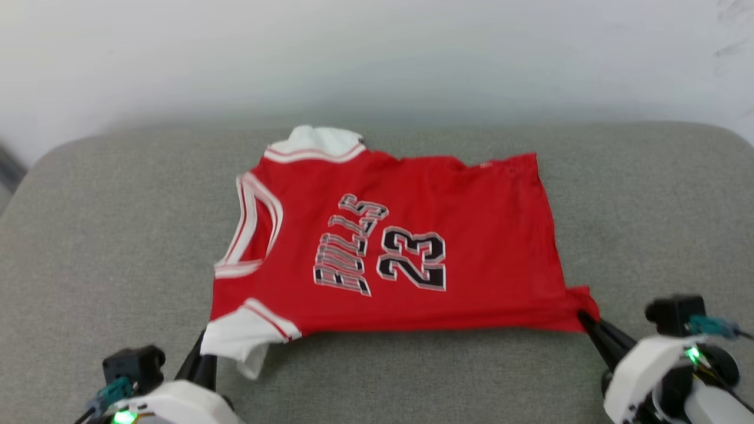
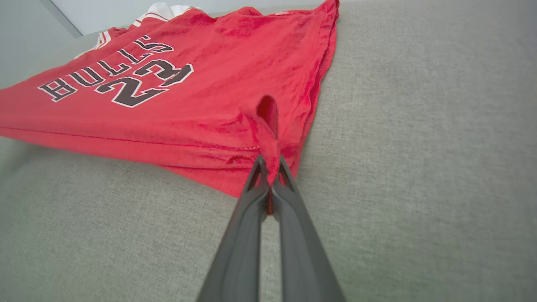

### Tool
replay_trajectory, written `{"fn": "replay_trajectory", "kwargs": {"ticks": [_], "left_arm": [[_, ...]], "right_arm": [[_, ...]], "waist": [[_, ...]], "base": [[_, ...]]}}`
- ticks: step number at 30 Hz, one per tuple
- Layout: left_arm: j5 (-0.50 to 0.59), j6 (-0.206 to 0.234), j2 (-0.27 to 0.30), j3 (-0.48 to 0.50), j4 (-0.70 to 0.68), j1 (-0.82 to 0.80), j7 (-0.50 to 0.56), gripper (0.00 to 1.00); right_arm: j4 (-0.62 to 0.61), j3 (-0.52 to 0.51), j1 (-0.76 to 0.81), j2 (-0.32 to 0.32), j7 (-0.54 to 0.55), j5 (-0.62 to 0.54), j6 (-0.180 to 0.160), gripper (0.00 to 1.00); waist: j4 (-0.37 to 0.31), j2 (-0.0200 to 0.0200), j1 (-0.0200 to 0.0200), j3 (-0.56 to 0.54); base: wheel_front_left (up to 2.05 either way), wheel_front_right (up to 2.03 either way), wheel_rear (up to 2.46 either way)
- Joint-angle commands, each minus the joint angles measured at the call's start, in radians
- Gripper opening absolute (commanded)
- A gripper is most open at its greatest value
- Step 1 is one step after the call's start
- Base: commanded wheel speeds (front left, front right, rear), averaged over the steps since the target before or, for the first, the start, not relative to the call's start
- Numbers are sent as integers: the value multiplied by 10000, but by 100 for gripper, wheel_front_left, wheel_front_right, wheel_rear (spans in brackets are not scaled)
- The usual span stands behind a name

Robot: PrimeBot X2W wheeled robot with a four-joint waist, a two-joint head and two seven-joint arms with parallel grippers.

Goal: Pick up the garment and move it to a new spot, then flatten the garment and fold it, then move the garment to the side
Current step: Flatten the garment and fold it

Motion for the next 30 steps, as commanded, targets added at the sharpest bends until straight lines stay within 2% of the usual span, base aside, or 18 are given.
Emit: {"fn": "replay_trajectory", "kwargs": {"ticks": [1, 8, 12, 15, 19, 23, 30], "left_arm": [[-21, 324, 256, 105, -614, 533, 235, 0], [65, 1282, 912, 171, -3085, 1983, 1302, 0], [116, 1398, 1208, 142, -3861, 1884, 1782, 0], [72, 1186, 1374, 40, -3838, 1338, 2147, 0], [-66, 771, 1546, -170, -3251, 387, 2770, 0], [-193, 324, 1637, -374, -2547, -733, 3416, 0], [-267, -285, 1493, -653, -1153, -2587, 4083, 0]], "right_arm": [[-344, -526, 621, -116, 162, -180, -21, 0], [-2741, -2821, 2895, 371, 1755, -1414, -22, 0], [-4356, -3921, 3654, 967, 3162, -2211, -21, 0], [-5152, -4340, 3649, 1329, 4180, -2666, -19, 0], [-5549, -4435, 2971, 1496, 5160, -3058, -19, 0], [-5260, -4155, 2130, 1380, 5633, -3138, -18, 0], [-4147, -3404, 524, 1129, 5520, -2980, -16, 0]], "waist": [[-3, -1, 4, -266], [21, -1, 4, -466], [20, -1, 4, -342], [-14, -1, 4, -106], [-105, -1, 4, 389], [-181, -1, 4, 1076], [-225, -1, 4, 1970]], "base": [[0, 0, 0], [0, 0, 0], [0, 0, 0], [0, 0, 0], [0, 0, 0], [0, 0, 0], [0, 0, 0]]}}
